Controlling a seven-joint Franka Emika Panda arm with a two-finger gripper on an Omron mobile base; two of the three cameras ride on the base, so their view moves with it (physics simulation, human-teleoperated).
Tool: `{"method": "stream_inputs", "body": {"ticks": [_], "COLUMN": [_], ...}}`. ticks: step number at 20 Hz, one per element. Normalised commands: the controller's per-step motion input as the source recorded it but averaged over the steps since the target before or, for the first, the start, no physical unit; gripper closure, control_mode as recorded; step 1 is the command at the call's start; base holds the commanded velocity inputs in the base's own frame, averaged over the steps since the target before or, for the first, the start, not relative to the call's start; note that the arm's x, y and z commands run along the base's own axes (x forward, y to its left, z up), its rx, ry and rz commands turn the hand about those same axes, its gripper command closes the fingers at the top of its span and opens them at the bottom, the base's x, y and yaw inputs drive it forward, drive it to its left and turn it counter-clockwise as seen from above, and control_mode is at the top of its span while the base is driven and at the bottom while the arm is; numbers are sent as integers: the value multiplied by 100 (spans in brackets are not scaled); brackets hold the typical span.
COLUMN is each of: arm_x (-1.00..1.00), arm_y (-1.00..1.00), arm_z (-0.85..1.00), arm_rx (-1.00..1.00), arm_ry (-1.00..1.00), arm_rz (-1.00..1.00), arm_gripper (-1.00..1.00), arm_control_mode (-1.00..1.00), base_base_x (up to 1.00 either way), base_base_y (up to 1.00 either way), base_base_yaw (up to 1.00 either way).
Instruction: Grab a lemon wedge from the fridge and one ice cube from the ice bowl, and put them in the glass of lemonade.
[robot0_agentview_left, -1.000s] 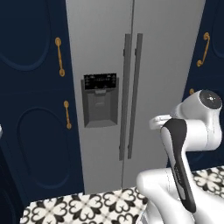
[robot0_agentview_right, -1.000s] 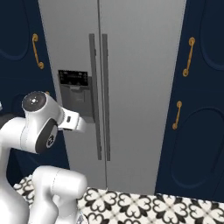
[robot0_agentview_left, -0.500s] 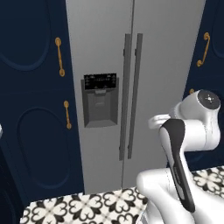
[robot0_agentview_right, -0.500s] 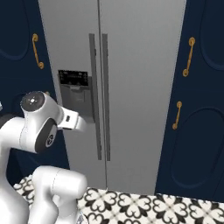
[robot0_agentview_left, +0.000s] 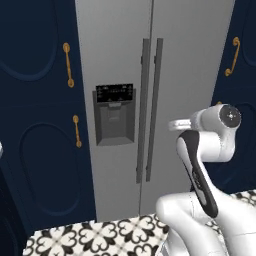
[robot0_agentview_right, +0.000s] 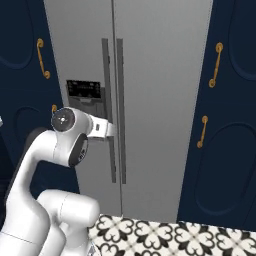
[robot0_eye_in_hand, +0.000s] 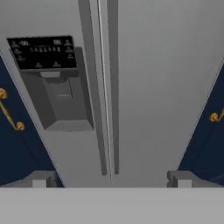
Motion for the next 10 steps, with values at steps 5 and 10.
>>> {"method": "stream_inputs", "body": {"ticks": [5, 10], "arm_x": [100, 94], "arm_y": [-28, 0], "arm_z": [40, 31], "arm_rx": [4, 1], "arm_ry": [-1, 0], "arm_rz": [0, 0], "arm_gripper": [-100, -100], "arm_control_mode": [-100, -100], "base_base_x": [0, 0], "base_base_y": [0, 0], "base_base_yaw": [0, 0]}}
